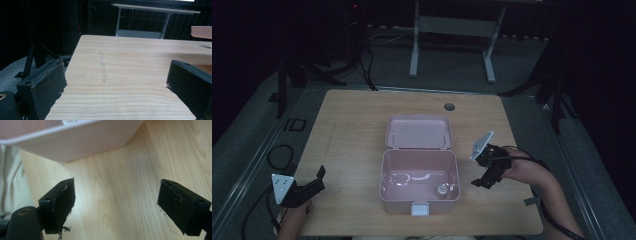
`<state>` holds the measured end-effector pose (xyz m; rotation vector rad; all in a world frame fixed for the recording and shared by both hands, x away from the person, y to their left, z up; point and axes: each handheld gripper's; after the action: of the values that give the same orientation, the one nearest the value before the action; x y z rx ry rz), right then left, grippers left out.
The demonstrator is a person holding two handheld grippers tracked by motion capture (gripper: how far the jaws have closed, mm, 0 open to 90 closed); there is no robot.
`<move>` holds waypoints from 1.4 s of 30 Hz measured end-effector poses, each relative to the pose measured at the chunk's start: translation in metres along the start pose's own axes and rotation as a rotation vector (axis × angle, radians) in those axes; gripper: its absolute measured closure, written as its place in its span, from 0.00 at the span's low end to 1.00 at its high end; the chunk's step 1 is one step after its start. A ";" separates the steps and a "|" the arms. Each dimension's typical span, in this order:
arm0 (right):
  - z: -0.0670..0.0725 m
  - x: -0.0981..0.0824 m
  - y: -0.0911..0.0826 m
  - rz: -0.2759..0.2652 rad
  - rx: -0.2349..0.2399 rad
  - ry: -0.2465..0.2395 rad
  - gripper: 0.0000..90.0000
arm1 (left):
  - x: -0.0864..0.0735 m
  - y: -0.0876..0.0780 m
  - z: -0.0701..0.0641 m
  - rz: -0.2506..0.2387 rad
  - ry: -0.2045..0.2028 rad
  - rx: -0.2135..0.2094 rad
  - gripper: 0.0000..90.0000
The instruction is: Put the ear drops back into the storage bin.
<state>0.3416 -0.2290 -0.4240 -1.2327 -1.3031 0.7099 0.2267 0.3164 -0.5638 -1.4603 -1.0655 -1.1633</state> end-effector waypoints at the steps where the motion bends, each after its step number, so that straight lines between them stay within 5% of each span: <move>1: -0.001 -0.004 0.003 -0.022 -0.004 0.020 0.16 | 0.000 0.000 0.000 0.000 0.000 0.000 0.03; 11: 0.002 -0.050 0.043 -0.040 -0.032 0.120 0.16 | 0.000 0.000 0.000 0.000 0.001 -0.001 0.03; 19: 0.001 -0.069 0.053 -0.082 -0.065 0.193 0.16 | 0.000 0.000 0.000 0.003 0.000 -0.001 0.03; 31: -0.001 -0.094 0.067 -0.213 -0.220 0.344 0.15 | 0.000 0.000 0.000 0.002 0.001 -0.001 0.03; 38: -0.001 -0.106 0.073 -0.230 -0.261 0.397 0.15 | 0.000 0.000 0.000 0.002 0.002 -0.001 0.03; 42: 0.000 -0.115 0.076 -0.283 -0.318 0.478 0.15 | 0.000 0.000 0.000 0.002 0.002 0.001 0.03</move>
<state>0.3366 -0.3157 -0.5313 -1.3309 -1.1756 -0.0051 0.2268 0.3160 -0.5637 -1.4587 -1.0628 -1.1628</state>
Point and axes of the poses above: each handheld gripper's, and its own axes: y roughly forward along the jaws, x roughly out of its top, z roughly to its left, and after that the axes turned 7 degrees about -x, right-handed
